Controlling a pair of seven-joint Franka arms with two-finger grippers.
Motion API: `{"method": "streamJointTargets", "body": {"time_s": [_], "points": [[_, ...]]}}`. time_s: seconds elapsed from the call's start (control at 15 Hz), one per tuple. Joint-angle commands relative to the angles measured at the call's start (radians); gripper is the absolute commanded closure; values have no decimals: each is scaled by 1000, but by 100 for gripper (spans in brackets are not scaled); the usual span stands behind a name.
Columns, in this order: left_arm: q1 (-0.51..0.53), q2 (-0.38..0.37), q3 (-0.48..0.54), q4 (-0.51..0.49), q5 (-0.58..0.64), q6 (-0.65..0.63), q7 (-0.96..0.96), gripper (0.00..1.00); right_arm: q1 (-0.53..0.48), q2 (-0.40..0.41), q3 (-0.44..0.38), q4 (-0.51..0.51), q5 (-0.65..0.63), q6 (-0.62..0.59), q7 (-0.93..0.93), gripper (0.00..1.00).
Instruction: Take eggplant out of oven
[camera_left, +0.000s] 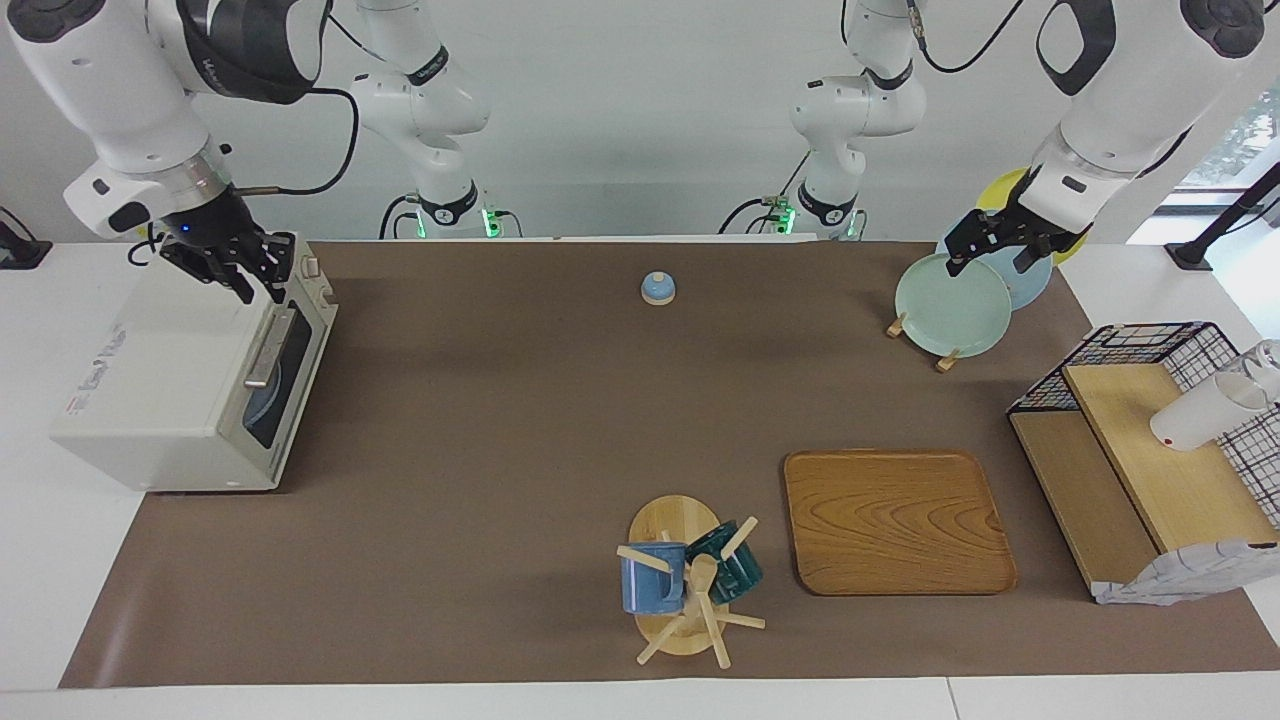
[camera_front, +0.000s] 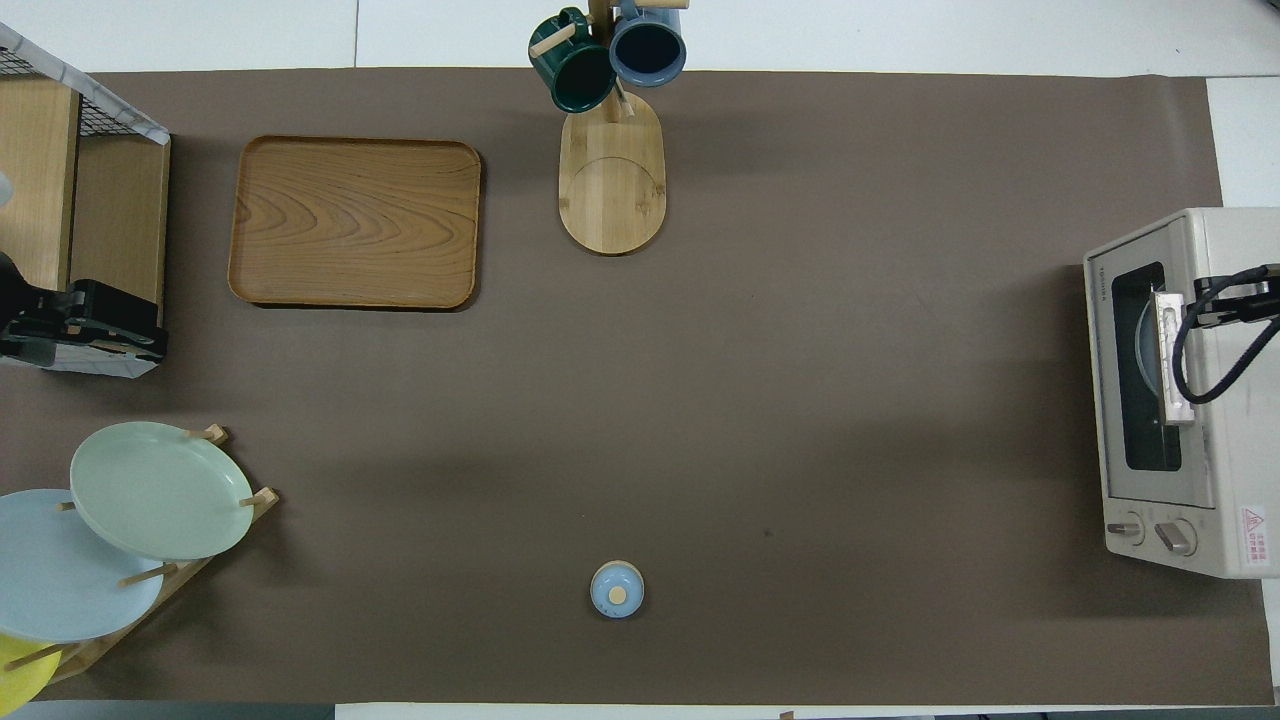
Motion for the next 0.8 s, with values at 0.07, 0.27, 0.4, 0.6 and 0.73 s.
{"method": "streamJointTargets", "body": {"time_s": [0.07, 0.27, 0.4, 0.6, 0.73], "points": [[11, -6, -6, -1, -3, 7, 11, 0, -18, -4, 0, -88, -69, 72, 31, 100], [11, -6, -4, -1, -3, 9, 11, 0, -28, -4, 0, -143, -86, 120, 60, 100], [11, -6, -6, -1, -3, 9, 9, 0, -29, -4, 0, -195, -89, 175, 63, 100], [11, -6, -6, -1, -3, 7, 11, 0, -29, 0, 2, -256, -101, 215, 59, 100], [11, -6, -6, -1, -3, 9, 11, 0, -22, 10, 4, -273, -98, 250, 68, 100]]}}
